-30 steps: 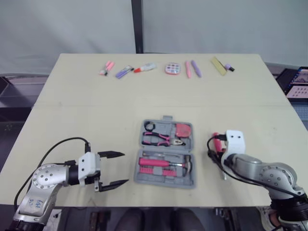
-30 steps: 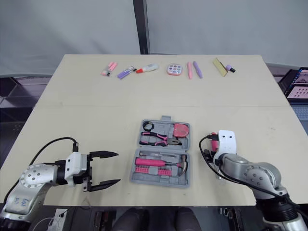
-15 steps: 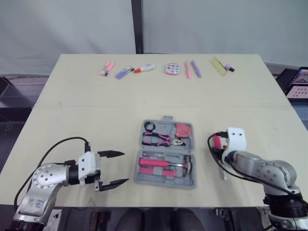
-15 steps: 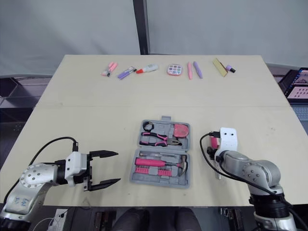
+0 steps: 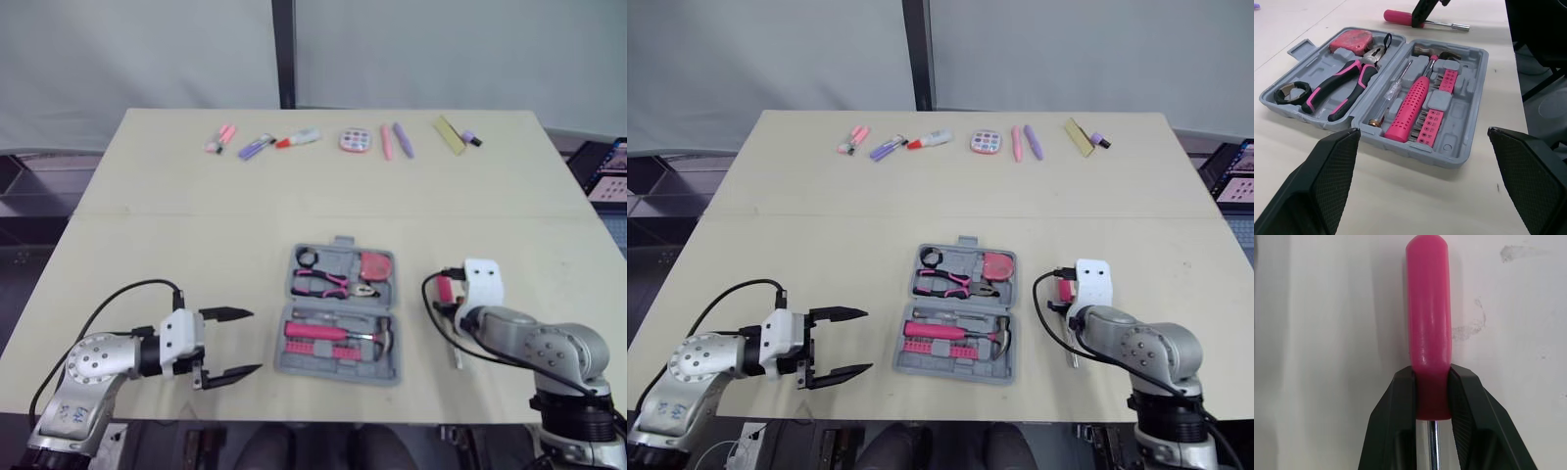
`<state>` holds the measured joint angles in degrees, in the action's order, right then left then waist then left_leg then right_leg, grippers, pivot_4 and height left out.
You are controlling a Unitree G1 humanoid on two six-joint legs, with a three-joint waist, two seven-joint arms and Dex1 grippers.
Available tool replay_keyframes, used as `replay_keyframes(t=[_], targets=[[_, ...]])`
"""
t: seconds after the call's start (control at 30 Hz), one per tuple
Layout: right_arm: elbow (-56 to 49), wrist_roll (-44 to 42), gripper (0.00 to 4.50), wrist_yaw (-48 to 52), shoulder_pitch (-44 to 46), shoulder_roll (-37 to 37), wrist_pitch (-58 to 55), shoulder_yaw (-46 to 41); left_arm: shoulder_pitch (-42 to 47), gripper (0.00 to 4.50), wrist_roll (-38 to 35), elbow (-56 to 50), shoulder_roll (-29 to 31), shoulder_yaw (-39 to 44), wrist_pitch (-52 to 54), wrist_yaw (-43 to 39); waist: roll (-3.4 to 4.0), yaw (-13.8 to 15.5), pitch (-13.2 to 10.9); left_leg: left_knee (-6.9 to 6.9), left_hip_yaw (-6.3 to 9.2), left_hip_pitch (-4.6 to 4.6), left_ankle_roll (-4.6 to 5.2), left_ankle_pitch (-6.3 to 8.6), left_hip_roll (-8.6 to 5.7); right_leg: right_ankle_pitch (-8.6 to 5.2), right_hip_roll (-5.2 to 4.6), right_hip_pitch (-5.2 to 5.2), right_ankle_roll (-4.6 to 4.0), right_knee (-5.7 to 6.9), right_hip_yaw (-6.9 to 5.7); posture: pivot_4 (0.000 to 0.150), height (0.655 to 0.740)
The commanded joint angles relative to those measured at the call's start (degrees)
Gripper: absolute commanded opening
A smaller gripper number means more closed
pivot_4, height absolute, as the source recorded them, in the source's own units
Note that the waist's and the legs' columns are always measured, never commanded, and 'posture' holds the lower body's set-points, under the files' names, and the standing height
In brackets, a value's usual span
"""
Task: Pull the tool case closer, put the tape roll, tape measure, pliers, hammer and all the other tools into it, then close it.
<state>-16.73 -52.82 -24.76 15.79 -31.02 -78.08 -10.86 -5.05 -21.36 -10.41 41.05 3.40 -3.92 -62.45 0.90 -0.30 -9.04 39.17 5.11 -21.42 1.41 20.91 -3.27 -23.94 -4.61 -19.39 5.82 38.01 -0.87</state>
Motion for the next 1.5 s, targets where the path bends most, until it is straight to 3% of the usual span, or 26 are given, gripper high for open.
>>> replay_keyframes(t=[0.03,0.2,0.47,0.87,1.5], targets=[[-4.6,-1.5,0.41,6.2,3.9,-4.6,-6.2,-1.8,0.5,4.50,-0.3,-0.3,-0.1,0.4,-1.1,-0.6,0.06,-0.1,0.0,-0.01,-0.02,-0.01,0.00,0.00,0.00,0.00,0.00,-0.01,0.00,-0.01,0.01,0.150,0.7134],[-8.5,-7.0,0.41,16.6,11.3,-11.6,-14.2,2.5,0.8,4.50,-0.6,0.8,0.4,0.9,-1.5,-1.7,0.09,-0.7,0.0,-0.09,-0.07,0.00,-0.02,-0.01,0.06,0.00,0.04,-0.05,0.00,-0.04,0.00,0.150,0.7134],[-11.7,-18.3,0.41,27.5,26.1,-19.9,-14.4,22.3,1.6,4.50,-0.7,2.6,1.2,1.7,-1.9,-3.2,0.09,-1.3,0.0,-0.05,-0.02,-0.02,-0.01,-0.01,0.06,0.00,-0.01,-0.04,0.00,-0.08,-0.01,0.150,0.7134],[-7.3,-26.8,0.41,27.1,43.0,-16.1,-14.4,42.0,-2.5,4.50,-1.6,0.6,3.4,4.6,-1.1,-4.1,0.08,-1.3,0.0,-0.04,0.13,-0.05,-0.01,-0.01,0.04,0.00,-0.12,-0.09,0.00,-0.06,-0.07,0.150,0.7134],[-0.8,-29.5,0.41,20.1,52.3,-2.6,-14.4,58.6,-5.2,4.50,-1.5,-2.2,3.7,5.2,1.4,-4.4,0.07,-1.8,0.0,-0.04,0.38,-0.04,-0.04,-0.01,0.01,0.01,-0.14,-0.19,-0.01,0.19,-0.17,0.150,0.7134]])
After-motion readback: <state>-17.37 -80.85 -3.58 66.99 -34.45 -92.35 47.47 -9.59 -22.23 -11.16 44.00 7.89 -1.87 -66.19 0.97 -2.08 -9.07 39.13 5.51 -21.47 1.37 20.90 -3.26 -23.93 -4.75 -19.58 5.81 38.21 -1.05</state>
